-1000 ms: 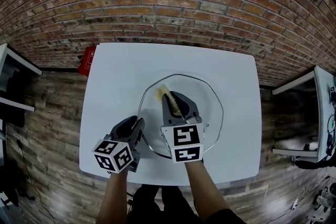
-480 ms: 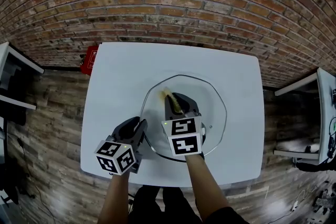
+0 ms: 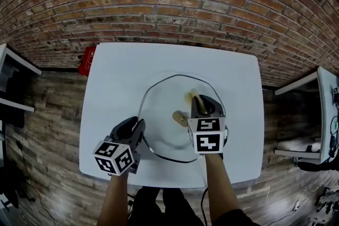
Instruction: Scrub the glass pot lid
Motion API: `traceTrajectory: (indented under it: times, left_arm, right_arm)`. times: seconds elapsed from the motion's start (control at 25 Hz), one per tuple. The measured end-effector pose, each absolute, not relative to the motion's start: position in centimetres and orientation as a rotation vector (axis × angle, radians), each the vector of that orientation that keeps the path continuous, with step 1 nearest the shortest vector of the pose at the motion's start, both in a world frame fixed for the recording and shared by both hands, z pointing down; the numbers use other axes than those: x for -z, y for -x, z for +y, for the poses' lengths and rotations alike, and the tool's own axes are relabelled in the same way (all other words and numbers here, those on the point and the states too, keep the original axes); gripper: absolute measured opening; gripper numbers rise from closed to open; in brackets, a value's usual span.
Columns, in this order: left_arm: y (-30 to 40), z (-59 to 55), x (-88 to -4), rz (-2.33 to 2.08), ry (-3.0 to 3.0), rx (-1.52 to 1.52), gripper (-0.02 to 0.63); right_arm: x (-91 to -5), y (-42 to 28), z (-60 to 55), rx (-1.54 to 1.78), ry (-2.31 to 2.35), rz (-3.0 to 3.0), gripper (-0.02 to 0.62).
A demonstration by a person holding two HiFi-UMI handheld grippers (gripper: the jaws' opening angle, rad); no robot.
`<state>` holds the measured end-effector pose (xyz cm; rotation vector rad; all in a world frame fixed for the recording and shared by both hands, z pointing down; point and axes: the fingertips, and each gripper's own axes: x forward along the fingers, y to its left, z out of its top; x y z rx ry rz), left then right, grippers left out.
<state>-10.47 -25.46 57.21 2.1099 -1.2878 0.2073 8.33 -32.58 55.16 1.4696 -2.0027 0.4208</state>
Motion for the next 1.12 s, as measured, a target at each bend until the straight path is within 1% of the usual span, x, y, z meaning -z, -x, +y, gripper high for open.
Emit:
traceTrajectory:
  times: [0.16, 0.28, 0.36, 0.56, 0.68, 0.8, 0.96, 1.12]
  left_arm:
    - [10.4, -25.5, -57.1, -1.284, -2.114, -0.209, 0.109]
    - [10.5, -25.4, -57.2, -1.28, -2.112, -0.209, 0.107]
    - [10.5, -25.4, -57.2, -1.28, -2.111, -0.206, 0.109]
    - [10.5, -25.3, -57.3, -1.281, -2.106, -0.2, 0.109]
    - [10.6, -25.5, -57.2, -1.281, -2.107, -0.2, 0.107]
    - [10.5, -25.5, -57.2, -1.283, -2.107, -0.2, 0.109]
    - [10.5, -25.5, -57.2, -1.28, -2.108, -0.206, 0.107]
    - [10.6, -25.4, -57.2, -1.28, -2.108, -0.206, 0.107]
  right_arm:
    - [-54.6, -12.4, -32.5, -0.42, -1.569, -1.926, 0.057]
    - [-53.1, -12.6, -32.4, -0.395, -1.595, -1.942, 0.057]
    - [-51.4, -10.7, -32.4, -0.371, -1.581, -2.012, 0.058]
    - [-49.5, -2.5, -31.1, -0.341, -1.424, -2.206, 0.057]
    - [-50.3, 1.9, -29.4, -0.387, -1.292, -2.266, 0.058]
    - [-52.5, 4.3, -27.7, -0.415, -1.173, -2.259, 0.057]
    - [-54.5, 3.5, -27.6, -0.406, -1.145, -2.207, 0.058]
    - [-55.4, -1.0, -28.0, -0.392, -1.201, -2.109, 0.058]
